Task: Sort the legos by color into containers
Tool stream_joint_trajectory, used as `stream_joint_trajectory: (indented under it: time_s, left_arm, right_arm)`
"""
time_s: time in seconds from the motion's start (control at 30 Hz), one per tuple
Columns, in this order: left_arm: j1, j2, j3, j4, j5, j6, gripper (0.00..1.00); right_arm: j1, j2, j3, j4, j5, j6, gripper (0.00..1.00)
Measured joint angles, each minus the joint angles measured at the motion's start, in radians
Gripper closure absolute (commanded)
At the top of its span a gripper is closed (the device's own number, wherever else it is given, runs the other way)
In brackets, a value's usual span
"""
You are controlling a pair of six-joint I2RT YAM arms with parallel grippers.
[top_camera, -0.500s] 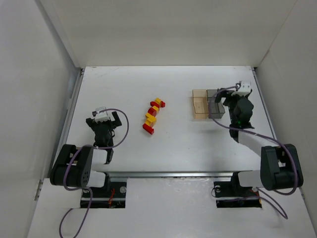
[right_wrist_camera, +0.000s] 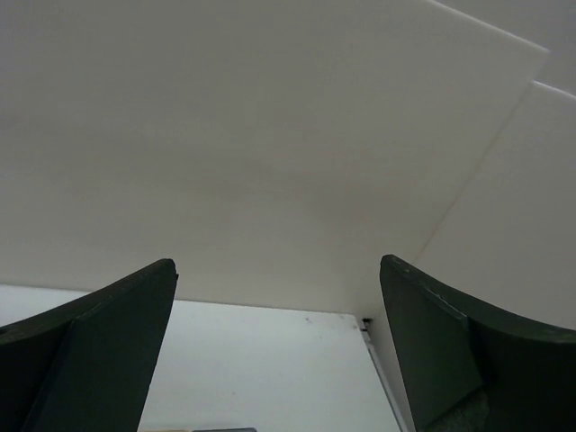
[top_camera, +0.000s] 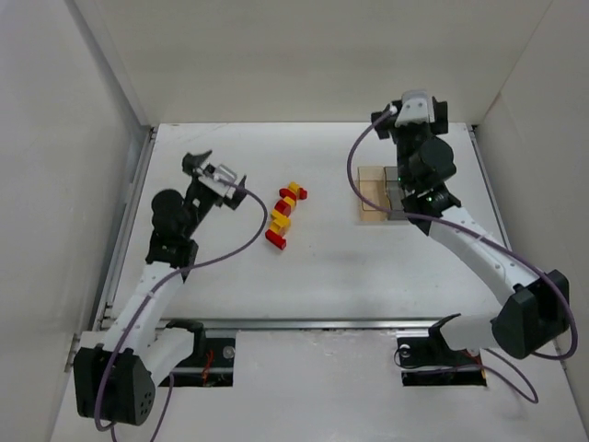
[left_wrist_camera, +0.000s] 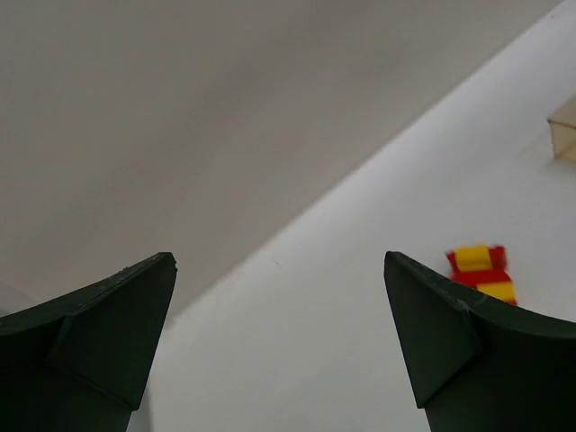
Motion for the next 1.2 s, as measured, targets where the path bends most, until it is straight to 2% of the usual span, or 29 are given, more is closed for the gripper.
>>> stream_joint_trajectory:
  time_s: [0.13, 0.23, 0.33, 0.43, 0.6, 0.7, 0.83, 0.87, 0.93, 1.0, 1.2]
  left_arm:
    - [-0.005, 0.086, 0.339, -0.203, 0.032, 0.118, 0.00]
    - [-0.014, 0.200, 0.525, -0.370, 0.026, 0.127, 0.00]
    - [-0.052, 0.361, 0.690, -0.541, 0.032, 0.110, 0.00]
    - [-0.126, 0.511, 0.777, -0.670, 0.010, 0.053, 0.00]
    - [-0.265, 0.757, 0.908, -0.849, -0.064, -0.029, 0.00]
    - [-0.318, 0.863, 0.955, -0.885, -0.091, -0.077, 0.00]
    - [-0.329, 0.901, 0.930, -0.901, -0.124, -0.121, 0.03]
    - [-0.329, 0.903, 0.925, -0.900, -0.136, -0.129, 0.05]
    - [-0.330, 0.906, 0.909, -0.875, -0.171, -0.150, 0.17]
    - [-0.331, 0.922, 0.904, -0.859, -0.212, -0.172, 0.22]
    - [-0.333, 0.998, 0.901, -0.873, -0.248, -0.220, 0.22]
  right_arm:
    - [0.010, 0.106, 0.211, -0.116, 0.147, 0.024, 0.01]
    - [0.031, 0.173, 0.322, -0.266, 0.154, 0.091, 0.01]
    - [0.040, 0.205, 0.354, -0.418, 0.075, 0.193, 0.01]
    - [0.024, 0.212, 0.354, -0.551, -0.088, 0.304, 0.01]
    - [-0.008, 0.210, 0.347, -0.641, -0.299, 0.449, 0.01]
    - [-0.011, 0.205, 0.317, -0.656, -0.367, 0.512, 0.01]
    - [-0.011, 0.199, 0.264, -0.678, -0.408, 0.565, 0.01]
    - [-0.011, 0.199, 0.253, -0.683, -0.414, 0.575, 0.01]
    - [-0.011, 0.199, 0.238, -0.695, -0.422, 0.588, 0.01]
    - [-0.011, 0.199, 0.235, -0.707, -0.427, 0.598, 0.01]
    - [-0.011, 0.190, 0.235, -0.710, -0.440, 0.616, 0.01]
